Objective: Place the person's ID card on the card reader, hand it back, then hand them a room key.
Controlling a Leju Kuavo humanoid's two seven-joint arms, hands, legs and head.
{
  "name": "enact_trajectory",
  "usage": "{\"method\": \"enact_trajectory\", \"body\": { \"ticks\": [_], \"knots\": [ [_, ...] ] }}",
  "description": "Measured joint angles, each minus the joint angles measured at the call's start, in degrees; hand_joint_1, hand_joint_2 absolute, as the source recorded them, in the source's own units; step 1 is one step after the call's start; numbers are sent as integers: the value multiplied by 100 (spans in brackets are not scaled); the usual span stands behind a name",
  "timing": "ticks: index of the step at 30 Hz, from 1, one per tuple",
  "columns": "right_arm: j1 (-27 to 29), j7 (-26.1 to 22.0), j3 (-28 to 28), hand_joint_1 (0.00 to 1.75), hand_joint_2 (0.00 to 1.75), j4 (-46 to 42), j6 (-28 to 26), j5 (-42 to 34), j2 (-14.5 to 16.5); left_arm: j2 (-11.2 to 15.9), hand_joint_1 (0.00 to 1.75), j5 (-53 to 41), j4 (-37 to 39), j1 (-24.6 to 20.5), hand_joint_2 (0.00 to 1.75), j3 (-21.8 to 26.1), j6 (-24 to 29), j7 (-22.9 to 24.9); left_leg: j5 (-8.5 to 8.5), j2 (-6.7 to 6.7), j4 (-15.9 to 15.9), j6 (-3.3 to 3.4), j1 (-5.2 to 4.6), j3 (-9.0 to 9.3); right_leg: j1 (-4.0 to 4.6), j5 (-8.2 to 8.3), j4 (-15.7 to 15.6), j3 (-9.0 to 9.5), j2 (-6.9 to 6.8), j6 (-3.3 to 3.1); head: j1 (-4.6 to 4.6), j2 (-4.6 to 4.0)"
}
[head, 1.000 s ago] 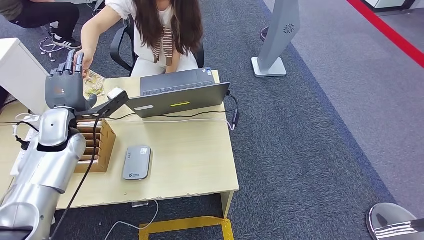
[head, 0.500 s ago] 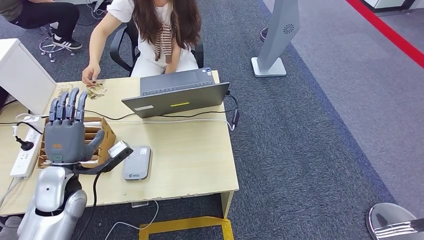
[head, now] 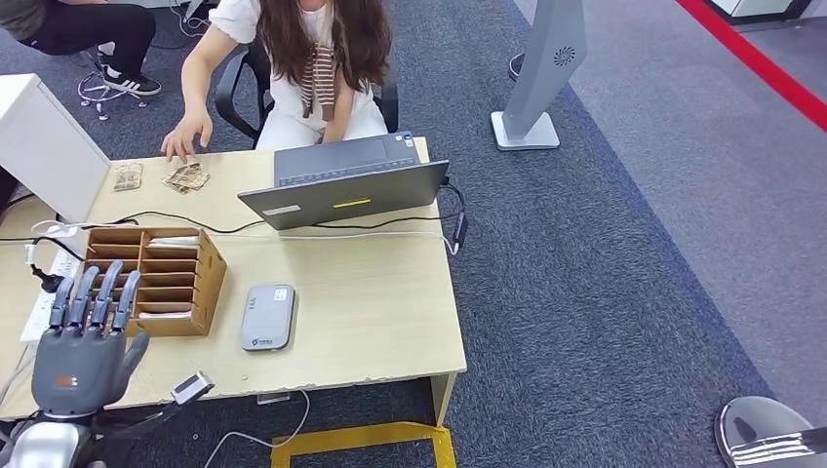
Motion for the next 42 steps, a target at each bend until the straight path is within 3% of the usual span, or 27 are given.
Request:
{"method": "enact_trajectory", "body": {
  "ticks": [4, 7, 18, 42],
  "knots": [
    [1, -4, 0, 0, 175, 0, 7, 7, -17, 5, 0, -83, 236, 115, 175, 502, 11, -533, 0, -1, 1, 0, -1, 0, 0, 0, 0, 0, 0, 0, 1, 0],
    [0, -17, 0, 0, 175, 0, 12, 23, -26, -11, 0, -162, 508, 101, 175, 854, 11, -663, 0, -1, 1, 0, -1, 0, 0, 0, 0, 0, 0, 0, 1, 0],
    [-7, 26, 0, 0, 175, 0, 25, 81, -50, -39, 0, -228, 1741, -379, 175, 1519, 11, -324, 0, -2, 1, 0, 0, 1, 0, 0, 0, 0, -2, 0, 1, 0],
    [-13, 53, 0, 0, 175, 0, 25, 124, -62, -370, 0, -160, 2758, -993, 175, 1737, 13, -42, 0, -1, 2, 0, -2, 1, -1, 0, -1, -1, -2, 0, 2, 0]
  ]
}}
